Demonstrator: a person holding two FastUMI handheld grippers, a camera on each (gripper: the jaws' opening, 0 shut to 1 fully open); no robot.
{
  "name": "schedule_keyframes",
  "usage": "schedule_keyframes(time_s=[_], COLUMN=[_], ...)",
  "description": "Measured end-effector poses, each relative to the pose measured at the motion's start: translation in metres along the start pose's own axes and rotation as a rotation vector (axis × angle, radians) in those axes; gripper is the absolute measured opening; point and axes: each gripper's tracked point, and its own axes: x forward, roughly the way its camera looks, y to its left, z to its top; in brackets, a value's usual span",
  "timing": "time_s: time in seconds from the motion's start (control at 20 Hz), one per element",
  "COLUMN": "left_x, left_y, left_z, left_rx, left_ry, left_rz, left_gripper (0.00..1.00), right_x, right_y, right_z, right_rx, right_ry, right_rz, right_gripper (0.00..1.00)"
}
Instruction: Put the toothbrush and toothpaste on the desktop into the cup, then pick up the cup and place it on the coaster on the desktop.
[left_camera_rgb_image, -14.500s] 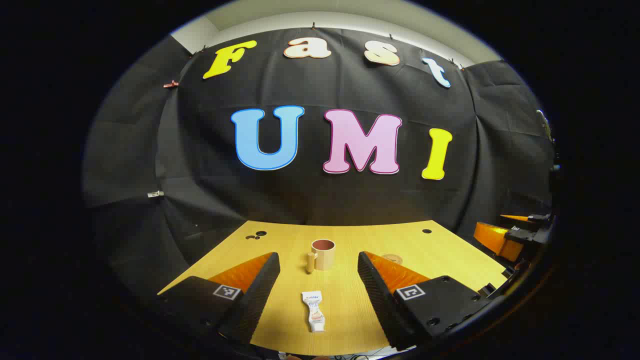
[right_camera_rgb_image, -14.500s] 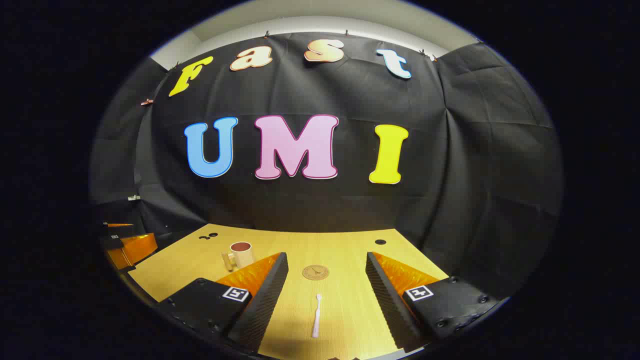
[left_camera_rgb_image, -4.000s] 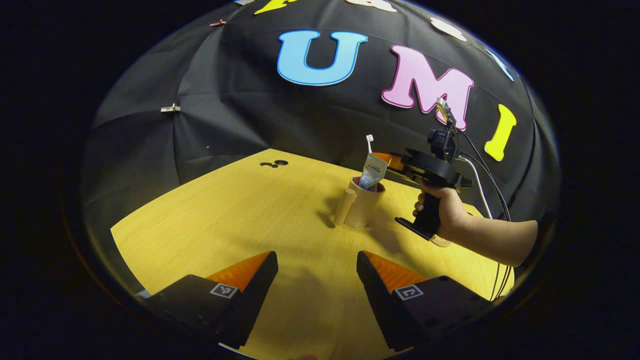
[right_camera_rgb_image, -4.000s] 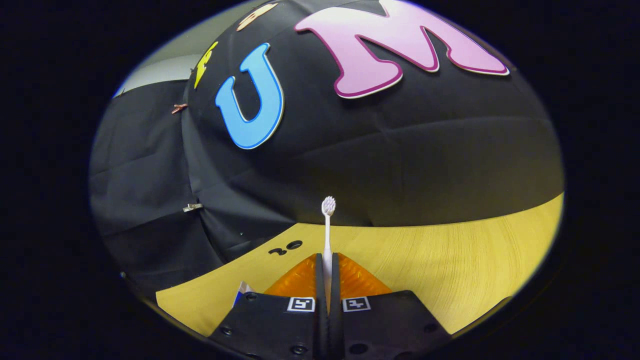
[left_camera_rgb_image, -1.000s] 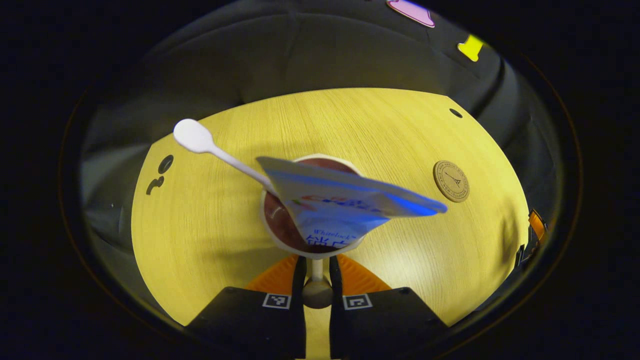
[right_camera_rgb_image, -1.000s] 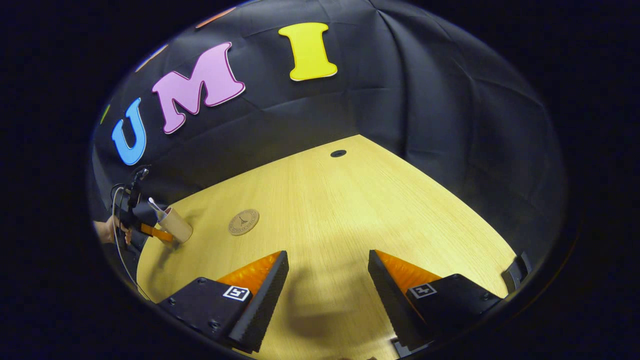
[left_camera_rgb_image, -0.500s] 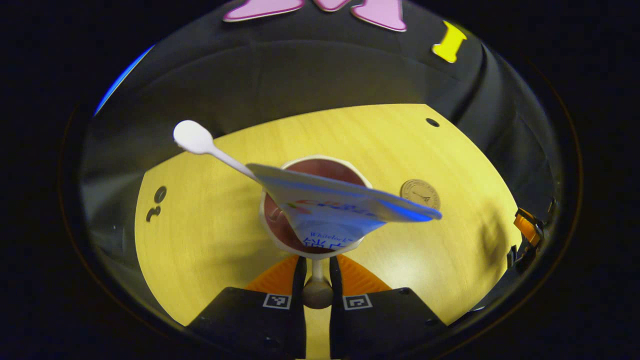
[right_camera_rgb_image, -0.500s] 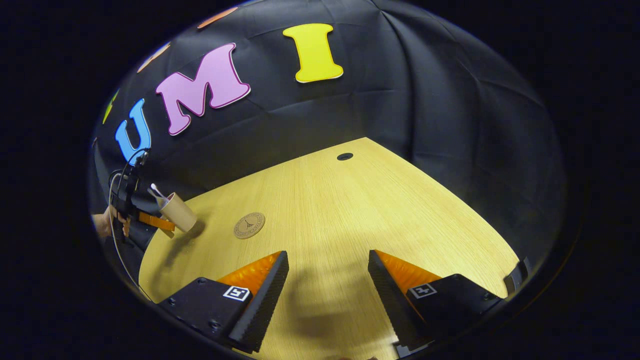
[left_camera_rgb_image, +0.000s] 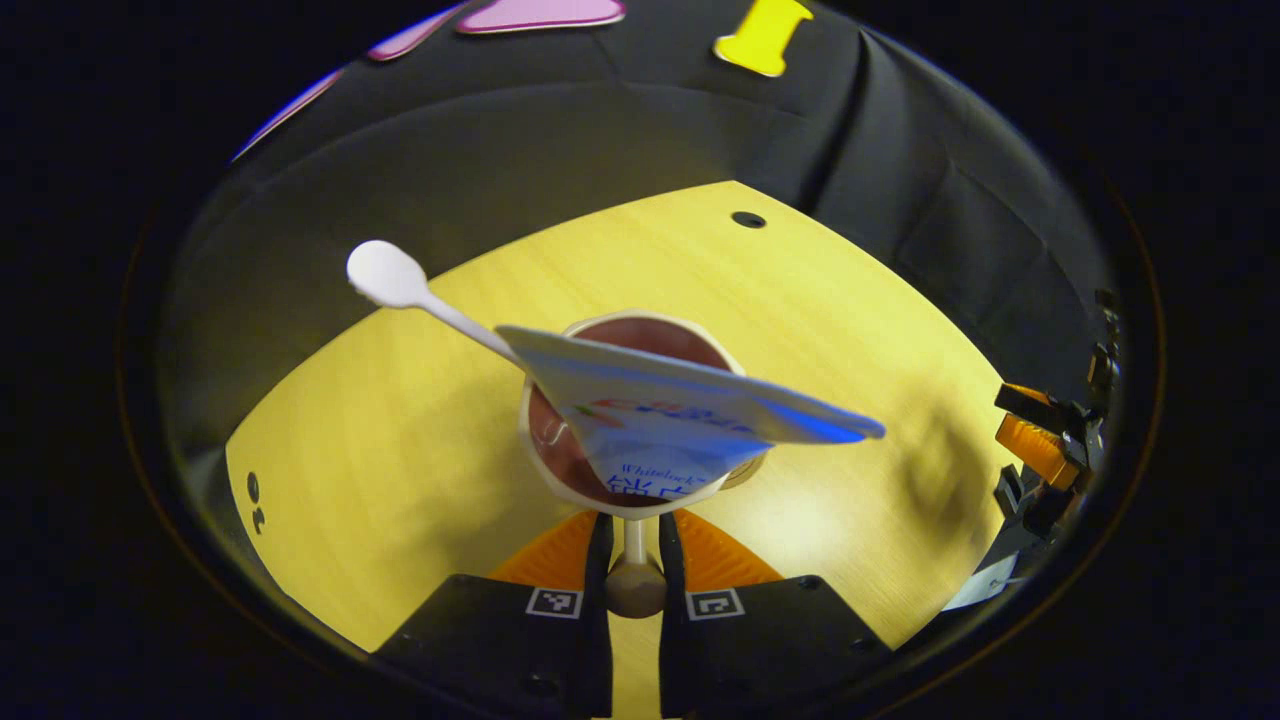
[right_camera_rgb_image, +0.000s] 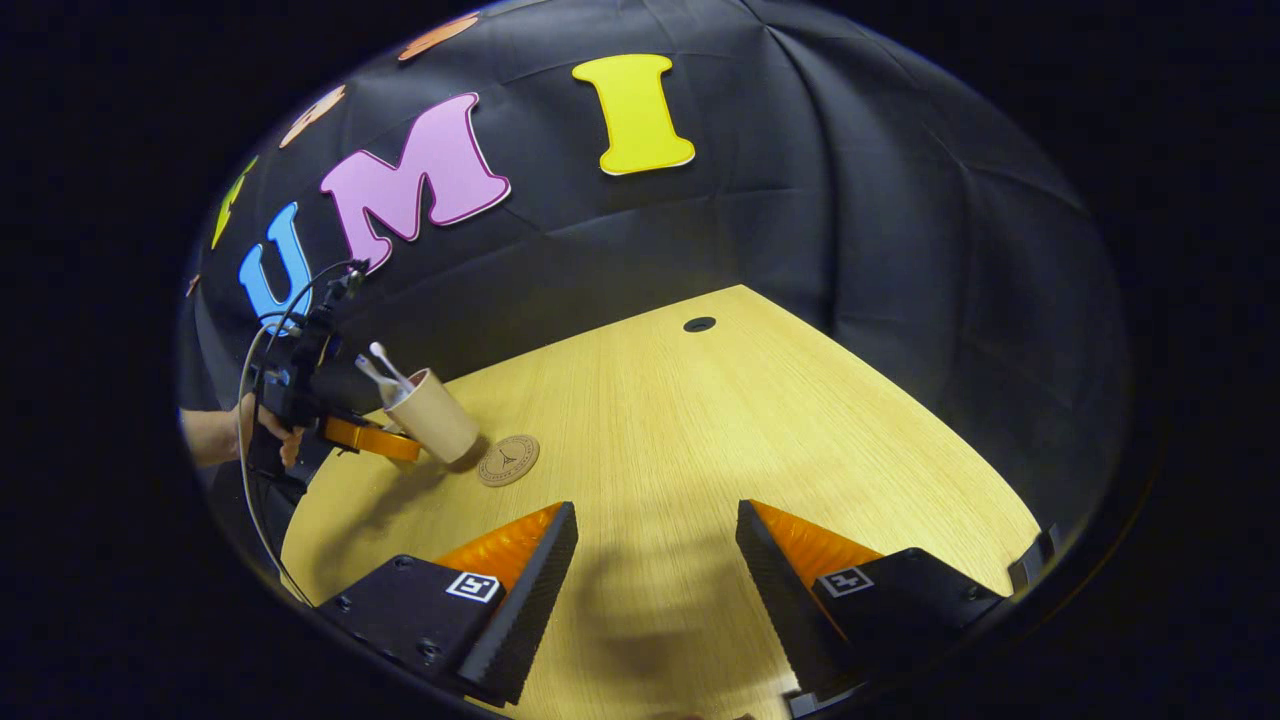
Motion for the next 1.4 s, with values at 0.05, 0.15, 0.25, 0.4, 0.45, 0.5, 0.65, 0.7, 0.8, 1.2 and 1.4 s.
schedule_keyframes(time_s=[0.05,0.15,0.25,0.4,0.45,0.5,0.65,0.7,0.8,1.2,1.4], left_x=[0.003,0.013,0.021,0.029,0.031,0.031,0.033,0.032,0.03,-0.038,-0.114], left_y=[-0.007,-0.026,-0.036,-0.035,-0.036,-0.033,-0.035,-0.035,-0.037,-0.031,-0.008], left_z=[0.004,0.013,0.017,0.02,0.02,0.023,0.022,0.023,0.022,0.024,0.015], left_rx=[0.025,0.061,0.08,0.082,0.077,0.076,0.067,0.066,0.065,-0.033,-0.135], left_ry=[0.009,0.025,0.047,0.077,0.084,0.072,0.081,0.086,0.085,-0.052,-0.23], left_rz=[-0.013,-0.029,-0.035,-0.029,-0.026,-0.025,-0.016,-0.013,-0.006,0.028,0.151], left_gripper=[0.23,0.28,0.23,0.23,0.23,0.23,0.24,0.25,0.28,1.0,0.99], right_x=[0.0,0.004,0.005,0.006,0.005,0.006,0.006,0.006,0.006,-0.014,-0.039], right_y=[-0.001,-0.004,-0.004,-0.005,-0.004,-0.004,-0.004,-0.003,-0.002,0.014,0.038], right_z=[-0.002,-0.005,-0.007,-0.009,-0.009,-0.01,-0.012,-0.012,-0.011,0.012,0.051], right_rx=[0.0,0.009,0.023,0.023,0.02,0.02,0.016,0.016,0.017,0.023,-0.028], right_ry=[0.001,0.007,0.012,0.015,0.016,0.017,0.023,0.023,0.02,-0.015,-0.069], right_rz=[0.002,0.005,0.01,0.014,0.016,0.018,0.028,0.032,0.039,0.049,0.069], right_gripper=[0.98,0.98,0.98,0.98,0.98,0.98,0.98,0.98,0.98,0.98,0.98])
